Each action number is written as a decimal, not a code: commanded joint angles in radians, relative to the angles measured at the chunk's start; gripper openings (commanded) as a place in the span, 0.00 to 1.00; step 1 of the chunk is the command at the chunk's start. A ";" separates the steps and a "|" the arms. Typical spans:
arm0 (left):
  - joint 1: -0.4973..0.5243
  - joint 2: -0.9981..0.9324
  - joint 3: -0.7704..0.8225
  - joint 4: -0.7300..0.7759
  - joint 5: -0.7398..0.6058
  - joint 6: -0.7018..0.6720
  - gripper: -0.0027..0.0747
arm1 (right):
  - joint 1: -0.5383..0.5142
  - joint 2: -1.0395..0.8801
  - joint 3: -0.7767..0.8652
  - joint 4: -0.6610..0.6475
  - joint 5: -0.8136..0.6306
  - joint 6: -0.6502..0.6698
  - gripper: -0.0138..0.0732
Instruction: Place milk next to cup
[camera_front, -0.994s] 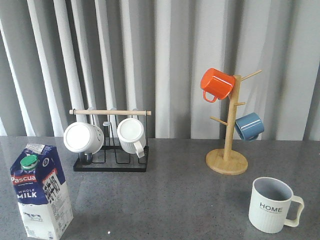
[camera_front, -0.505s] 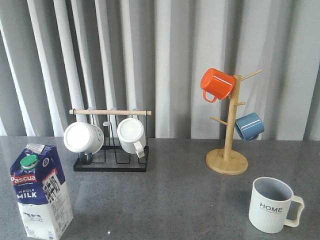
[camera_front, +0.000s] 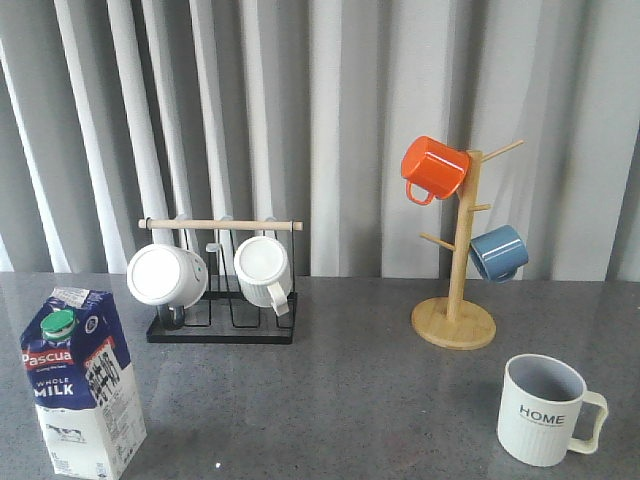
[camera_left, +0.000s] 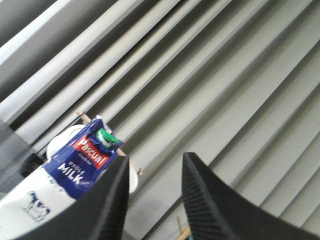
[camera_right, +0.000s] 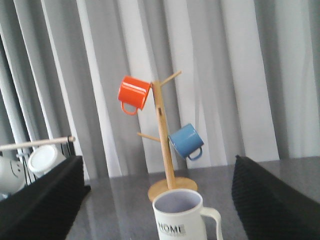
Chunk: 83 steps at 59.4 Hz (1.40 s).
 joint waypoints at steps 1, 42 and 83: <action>-0.003 0.002 -0.028 0.007 -0.150 -0.072 0.48 | -0.007 0.026 -0.049 0.028 -0.132 0.026 0.84; -0.028 0.221 -0.551 0.578 0.197 -0.167 0.52 | -0.007 0.825 -0.685 -0.140 0.468 -0.140 0.76; -0.028 0.221 -0.550 0.578 0.208 -0.158 0.52 | -0.039 1.234 -0.685 -0.393 0.442 0.115 0.74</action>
